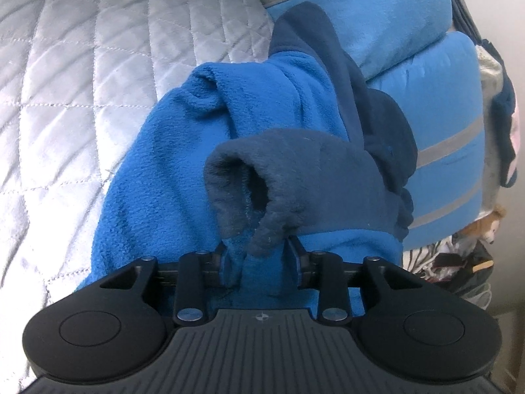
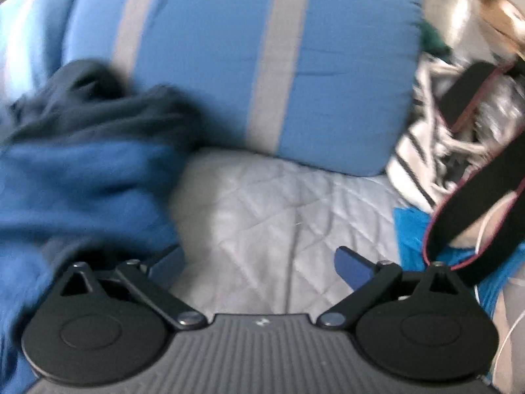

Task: Fold clothes
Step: 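Open the left gripper and release the cuff onto the hoodie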

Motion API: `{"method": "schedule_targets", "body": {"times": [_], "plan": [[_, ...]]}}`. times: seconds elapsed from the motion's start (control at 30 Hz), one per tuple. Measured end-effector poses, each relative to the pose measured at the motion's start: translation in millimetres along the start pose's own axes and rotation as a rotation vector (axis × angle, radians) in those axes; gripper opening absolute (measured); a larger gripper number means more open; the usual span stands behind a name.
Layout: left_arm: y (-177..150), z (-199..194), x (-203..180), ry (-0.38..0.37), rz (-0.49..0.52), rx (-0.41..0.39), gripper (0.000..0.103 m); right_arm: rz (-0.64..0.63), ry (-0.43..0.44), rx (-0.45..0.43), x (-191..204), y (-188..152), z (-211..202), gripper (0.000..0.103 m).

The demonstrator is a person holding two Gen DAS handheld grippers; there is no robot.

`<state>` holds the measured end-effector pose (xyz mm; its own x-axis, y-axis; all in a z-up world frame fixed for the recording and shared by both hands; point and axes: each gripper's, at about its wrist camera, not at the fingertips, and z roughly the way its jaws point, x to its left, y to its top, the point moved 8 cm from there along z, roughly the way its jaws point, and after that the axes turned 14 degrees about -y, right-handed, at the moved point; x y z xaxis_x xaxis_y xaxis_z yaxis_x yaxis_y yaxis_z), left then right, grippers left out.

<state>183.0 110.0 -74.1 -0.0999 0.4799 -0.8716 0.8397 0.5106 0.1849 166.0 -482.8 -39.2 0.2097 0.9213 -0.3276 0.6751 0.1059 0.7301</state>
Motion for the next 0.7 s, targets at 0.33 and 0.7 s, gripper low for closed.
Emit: {"method": "schedule_targets", "body": {"times": [0.33,0.7], "plan": [[-2.8,-1.1,-5.5,-0.013,0.036,0.013,0.038,-0.059,0.092,-0.010,51.4,0.7,15.5,0.071],[-12.4,7.9,-19.1,-0.078,0.062,0.051,0.038,0.476,0.292,0.170,19.7,-0.1,40.1,0.021]]}}
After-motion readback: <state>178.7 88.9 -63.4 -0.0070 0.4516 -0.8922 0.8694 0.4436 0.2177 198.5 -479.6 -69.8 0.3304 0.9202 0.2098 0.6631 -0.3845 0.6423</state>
